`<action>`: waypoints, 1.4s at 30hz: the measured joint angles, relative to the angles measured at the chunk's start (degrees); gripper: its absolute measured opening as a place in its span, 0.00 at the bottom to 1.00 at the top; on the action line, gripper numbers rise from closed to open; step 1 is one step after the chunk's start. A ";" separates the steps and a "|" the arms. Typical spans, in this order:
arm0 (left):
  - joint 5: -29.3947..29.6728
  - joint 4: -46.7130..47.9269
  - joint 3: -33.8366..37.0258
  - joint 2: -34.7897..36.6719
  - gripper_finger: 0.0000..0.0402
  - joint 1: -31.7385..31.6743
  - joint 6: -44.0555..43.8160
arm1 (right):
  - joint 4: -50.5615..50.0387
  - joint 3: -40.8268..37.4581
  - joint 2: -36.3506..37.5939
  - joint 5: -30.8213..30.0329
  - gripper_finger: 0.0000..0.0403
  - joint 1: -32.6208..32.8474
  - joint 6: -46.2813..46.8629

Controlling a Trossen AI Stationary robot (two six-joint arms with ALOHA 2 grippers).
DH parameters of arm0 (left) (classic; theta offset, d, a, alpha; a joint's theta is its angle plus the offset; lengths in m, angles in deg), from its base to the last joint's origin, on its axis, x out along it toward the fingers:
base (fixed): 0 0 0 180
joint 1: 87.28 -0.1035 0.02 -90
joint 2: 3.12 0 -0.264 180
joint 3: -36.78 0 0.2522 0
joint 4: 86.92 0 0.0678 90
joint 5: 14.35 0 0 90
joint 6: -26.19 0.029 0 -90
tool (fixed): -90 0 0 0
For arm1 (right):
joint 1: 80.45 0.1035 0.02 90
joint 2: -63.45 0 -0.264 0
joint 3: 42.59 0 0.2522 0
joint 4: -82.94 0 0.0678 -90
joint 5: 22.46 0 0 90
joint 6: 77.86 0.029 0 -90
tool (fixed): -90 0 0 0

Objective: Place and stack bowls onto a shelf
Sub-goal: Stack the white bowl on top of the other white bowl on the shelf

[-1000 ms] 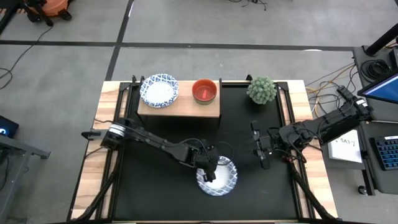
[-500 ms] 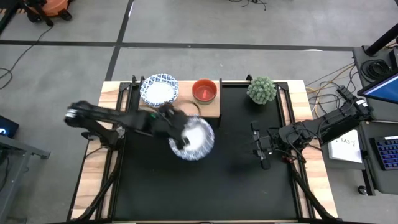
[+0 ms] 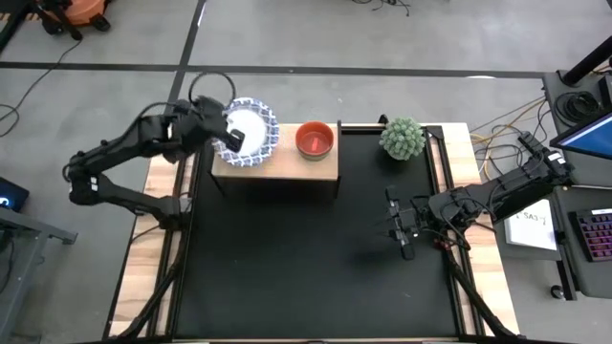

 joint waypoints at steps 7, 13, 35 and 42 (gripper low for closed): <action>-5.03 0.42 0.09 -1.06 0.00 -11.08 3.91 | -0.03 0.00 0.00 0.00 0.17 0.00 0.43; -5.09 0.36 0.09 -3.04 0.00 -13.57 7.45 | -0.16 0.00 0.00 0.00 0.17 0.00 0.55; -5.96 0.24 0.09 -4.46 0.34 -14.21 12.35 | -0.60 -0.02 0.00 0.01 0.17 0.01 1.44; 1.33 0.21 -1.84 -4.03 0.33 -14.37 16.86 | -0.61 -0.01 0.00 0.00 0.17 0.00 1.29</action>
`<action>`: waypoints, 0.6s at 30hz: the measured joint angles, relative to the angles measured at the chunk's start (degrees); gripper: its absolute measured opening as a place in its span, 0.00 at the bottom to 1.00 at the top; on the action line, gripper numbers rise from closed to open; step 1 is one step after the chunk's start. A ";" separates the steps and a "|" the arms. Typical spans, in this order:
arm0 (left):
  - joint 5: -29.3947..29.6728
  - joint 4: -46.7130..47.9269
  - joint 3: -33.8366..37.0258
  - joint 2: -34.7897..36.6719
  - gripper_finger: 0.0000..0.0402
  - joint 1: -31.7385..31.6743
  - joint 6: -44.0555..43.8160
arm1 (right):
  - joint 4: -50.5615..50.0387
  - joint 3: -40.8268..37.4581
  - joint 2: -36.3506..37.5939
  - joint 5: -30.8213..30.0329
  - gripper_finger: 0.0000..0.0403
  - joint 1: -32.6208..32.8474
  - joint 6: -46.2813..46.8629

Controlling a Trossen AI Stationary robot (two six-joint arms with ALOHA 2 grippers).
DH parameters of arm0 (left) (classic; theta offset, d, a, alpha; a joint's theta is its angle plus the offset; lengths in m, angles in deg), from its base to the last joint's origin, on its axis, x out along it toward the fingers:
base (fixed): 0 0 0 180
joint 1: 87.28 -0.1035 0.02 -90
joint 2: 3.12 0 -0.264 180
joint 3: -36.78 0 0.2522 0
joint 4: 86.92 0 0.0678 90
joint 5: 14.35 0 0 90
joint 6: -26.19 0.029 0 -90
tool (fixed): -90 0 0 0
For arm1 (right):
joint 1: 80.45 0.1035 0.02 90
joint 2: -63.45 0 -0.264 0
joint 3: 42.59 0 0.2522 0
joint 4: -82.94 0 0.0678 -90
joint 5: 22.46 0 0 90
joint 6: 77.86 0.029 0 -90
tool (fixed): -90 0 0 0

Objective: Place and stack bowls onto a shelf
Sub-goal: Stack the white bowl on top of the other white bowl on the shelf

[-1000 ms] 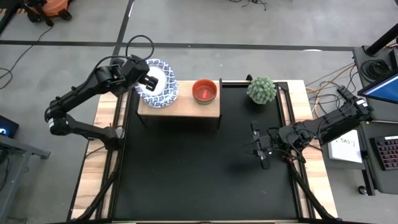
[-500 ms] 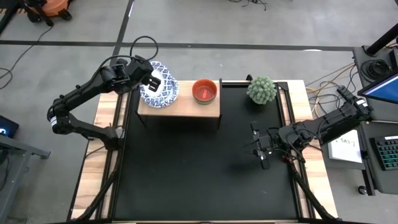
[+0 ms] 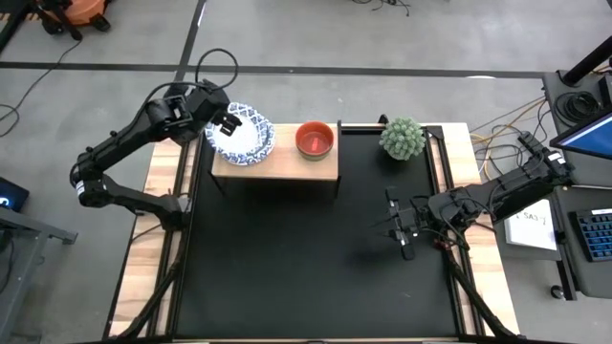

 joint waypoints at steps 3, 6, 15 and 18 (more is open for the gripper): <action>-0.35 1.17 0.58 -0.08 0.31 -0.33 0.37 | 0.00 0.00 0.00 0.01 0.17 0.01 -0.02; 0.47 2.71 1.94 -0.28 0.27 -1.74 -0.71 | 0.01 -0.01 0.00 0.00 0.17 0.01 0.00; 1.27 0.10 10.88 -0.24 0.16 -8.13 -4.36 | 0.02 -0.01 0.02 0.00 0.17 0.02 0.00; 1.13 -2.67 13.51 -0.28 0.15 -8.84 -4.77 | 0.04 -0.01 0.02 0.00 0.17 0.00 0.00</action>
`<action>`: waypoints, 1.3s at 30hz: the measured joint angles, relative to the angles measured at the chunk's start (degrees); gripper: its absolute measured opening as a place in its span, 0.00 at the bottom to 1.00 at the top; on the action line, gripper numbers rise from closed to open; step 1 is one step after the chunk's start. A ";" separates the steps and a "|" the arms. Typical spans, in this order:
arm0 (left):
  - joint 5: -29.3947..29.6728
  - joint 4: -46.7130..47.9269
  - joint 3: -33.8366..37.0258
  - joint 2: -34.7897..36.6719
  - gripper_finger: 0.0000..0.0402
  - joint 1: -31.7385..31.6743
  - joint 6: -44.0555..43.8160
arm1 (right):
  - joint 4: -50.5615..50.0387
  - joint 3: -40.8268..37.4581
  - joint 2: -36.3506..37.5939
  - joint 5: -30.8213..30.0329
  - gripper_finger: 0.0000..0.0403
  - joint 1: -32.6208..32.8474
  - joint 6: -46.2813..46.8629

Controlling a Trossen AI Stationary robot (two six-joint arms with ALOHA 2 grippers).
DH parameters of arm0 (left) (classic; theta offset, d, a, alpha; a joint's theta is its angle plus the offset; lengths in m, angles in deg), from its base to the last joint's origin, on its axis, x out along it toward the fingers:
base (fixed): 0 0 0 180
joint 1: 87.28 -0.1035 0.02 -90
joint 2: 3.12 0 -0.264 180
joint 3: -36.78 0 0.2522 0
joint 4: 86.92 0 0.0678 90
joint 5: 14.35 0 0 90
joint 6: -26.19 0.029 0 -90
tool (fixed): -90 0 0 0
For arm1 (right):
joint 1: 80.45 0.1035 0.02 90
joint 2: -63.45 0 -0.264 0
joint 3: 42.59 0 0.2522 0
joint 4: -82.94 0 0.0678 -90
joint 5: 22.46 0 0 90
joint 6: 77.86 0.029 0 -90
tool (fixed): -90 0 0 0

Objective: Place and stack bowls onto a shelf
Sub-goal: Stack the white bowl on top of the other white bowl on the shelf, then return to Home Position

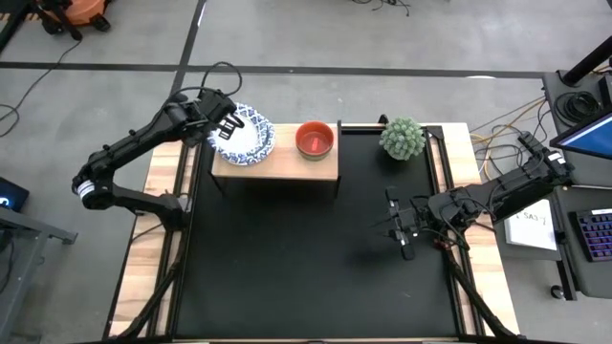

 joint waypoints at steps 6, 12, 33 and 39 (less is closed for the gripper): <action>-4.59 -2.69 3.52 0.01 0.12 0.02 -2.76 | 0.02 0.00 0.00 0.00 0.17 0.00 -0.12; -7.97 -3.54 5.34 -0.04 0.11 0.27 -4.37 | 0.02 0.00 0.00 -0.02 0.17 0.02 -0.48; -9.08 -12.01 14.15 11.12 0.11 39.17 -9.51 | 3.38 -3.15 0.24 0.00 0.17 -0.11 -4.50; -8.88 -25.00 24.96 17.85 0.11 57.97 -6.32 | 3.48 -3.17 0.57 0.00 0.17 -0.11 -4.48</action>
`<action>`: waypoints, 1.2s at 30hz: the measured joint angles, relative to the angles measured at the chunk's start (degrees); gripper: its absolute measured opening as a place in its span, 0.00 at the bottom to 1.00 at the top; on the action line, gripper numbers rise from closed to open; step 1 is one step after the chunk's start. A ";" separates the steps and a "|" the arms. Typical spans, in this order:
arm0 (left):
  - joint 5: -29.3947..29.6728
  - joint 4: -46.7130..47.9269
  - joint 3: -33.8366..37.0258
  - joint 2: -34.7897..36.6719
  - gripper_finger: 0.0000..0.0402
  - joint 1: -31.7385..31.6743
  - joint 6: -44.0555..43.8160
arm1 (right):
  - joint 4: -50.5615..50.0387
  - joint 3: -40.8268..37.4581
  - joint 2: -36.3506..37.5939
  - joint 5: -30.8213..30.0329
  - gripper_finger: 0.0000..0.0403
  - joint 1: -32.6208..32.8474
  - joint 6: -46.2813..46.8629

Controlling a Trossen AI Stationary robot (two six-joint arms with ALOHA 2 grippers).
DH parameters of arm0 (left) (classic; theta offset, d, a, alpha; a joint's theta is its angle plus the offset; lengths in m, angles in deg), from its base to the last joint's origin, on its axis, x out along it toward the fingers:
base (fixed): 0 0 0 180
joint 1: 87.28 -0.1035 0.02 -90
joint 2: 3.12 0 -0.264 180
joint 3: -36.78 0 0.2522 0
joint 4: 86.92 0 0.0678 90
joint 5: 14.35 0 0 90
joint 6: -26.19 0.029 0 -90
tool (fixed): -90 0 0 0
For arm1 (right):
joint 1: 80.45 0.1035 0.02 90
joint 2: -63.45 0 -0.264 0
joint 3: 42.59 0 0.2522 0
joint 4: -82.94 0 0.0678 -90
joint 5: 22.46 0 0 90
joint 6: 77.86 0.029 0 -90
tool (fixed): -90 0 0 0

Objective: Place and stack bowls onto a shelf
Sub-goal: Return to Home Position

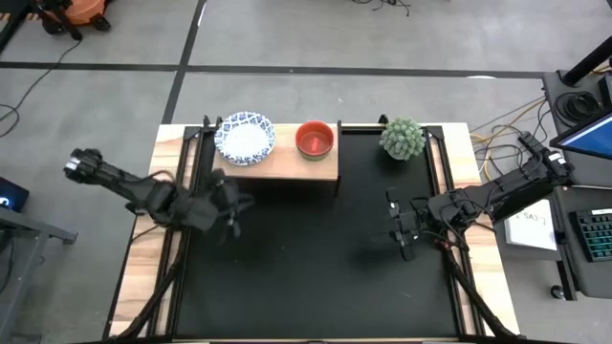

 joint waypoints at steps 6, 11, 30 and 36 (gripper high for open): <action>0.38 -14.58 13.24 7.99 0.11 10.87 0.08 | 0.05 -0.39 0.20 0.00 0.17 0.00 -0.09; 1.91 -22.38 23.53 16.14 0.10 11.84 1.32 | 0.30 -1.59 2.43 -0.01 0.17 0.00 -0.60; 6.20 -31.17 41.41 48.45 0.09 3.45 15.14 | 2.30 -14.80 25.85 0.54 0.17 -7.76 0.78; 4.02 -26.03 41.50 53.73 0.09 1.97 17.32 | 0.79 -18.94 34.08 -0.09 0.17 -7.80 0.36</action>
